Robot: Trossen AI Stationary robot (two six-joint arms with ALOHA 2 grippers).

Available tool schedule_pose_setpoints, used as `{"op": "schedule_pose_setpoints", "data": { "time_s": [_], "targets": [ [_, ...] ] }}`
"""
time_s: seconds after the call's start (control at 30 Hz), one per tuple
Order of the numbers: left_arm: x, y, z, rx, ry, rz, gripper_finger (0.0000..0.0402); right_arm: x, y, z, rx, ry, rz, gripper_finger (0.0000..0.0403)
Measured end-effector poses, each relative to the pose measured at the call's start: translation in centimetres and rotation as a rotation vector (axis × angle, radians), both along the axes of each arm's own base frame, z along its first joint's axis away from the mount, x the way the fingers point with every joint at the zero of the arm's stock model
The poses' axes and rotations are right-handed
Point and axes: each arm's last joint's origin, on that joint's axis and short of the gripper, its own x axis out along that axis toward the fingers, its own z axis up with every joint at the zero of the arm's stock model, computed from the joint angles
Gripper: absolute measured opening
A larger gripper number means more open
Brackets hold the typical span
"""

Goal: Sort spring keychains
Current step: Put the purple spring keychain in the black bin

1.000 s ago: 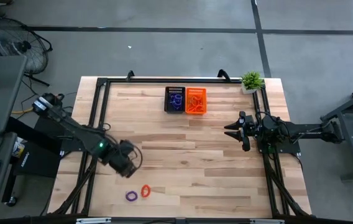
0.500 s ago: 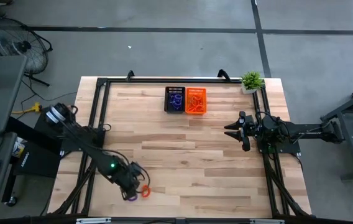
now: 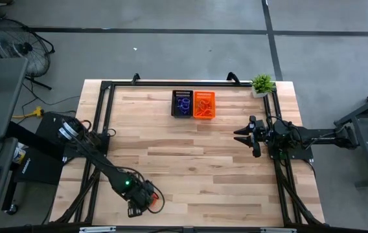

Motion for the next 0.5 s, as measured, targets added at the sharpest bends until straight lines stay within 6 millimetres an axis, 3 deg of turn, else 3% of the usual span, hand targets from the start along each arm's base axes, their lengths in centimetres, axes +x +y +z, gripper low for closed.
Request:
{"op": "schedule_pose_setpoints", "data": {
  "time_s": [0.5],
  "targets": [
    [0.6,-0.4,-2.2,0.068,0.037,-0.046,0.0146,0.0,0.0,0.0,0.000,-0.001,0.000,0.0134]
  ]
}}
